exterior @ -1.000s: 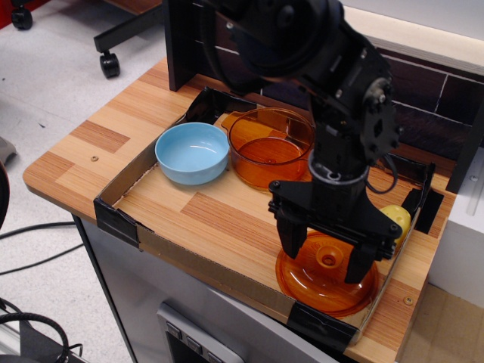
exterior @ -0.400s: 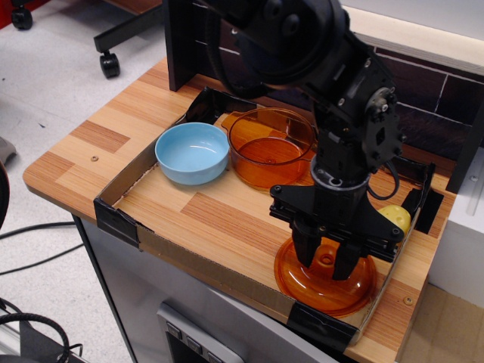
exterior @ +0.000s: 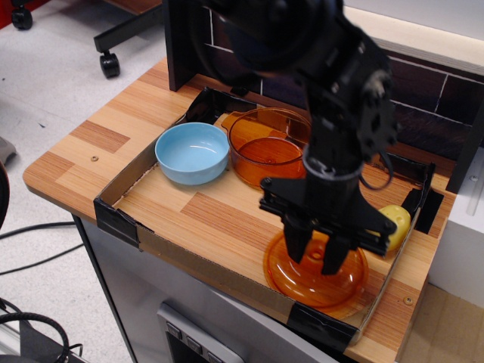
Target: Put lid on pot
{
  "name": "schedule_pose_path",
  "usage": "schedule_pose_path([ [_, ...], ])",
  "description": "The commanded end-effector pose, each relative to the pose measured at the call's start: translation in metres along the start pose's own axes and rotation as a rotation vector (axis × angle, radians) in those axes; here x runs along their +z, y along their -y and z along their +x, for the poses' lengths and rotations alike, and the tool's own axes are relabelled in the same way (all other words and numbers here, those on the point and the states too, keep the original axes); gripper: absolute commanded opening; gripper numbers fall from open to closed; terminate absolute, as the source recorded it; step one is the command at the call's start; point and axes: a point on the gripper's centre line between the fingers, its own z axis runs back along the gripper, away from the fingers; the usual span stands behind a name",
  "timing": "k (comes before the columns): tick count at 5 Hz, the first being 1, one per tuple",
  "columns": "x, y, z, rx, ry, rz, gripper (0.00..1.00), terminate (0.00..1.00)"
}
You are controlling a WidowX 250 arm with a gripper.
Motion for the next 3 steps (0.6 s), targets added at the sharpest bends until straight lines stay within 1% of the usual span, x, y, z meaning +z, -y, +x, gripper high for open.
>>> schedule_pose_path([
  [1, 0.067, -0.014, 0.021, 0.097, 0.065, -0.027, 0.00, 0.00],
  [2, 0.074, -0.031, 0.041, 0.181, 0.082, -0.002, 0.00, 0.00],
  [3, 0.066, -0.045, 0.059, 0.228, 0.070, 0.013, 0.00, 0.00],
])
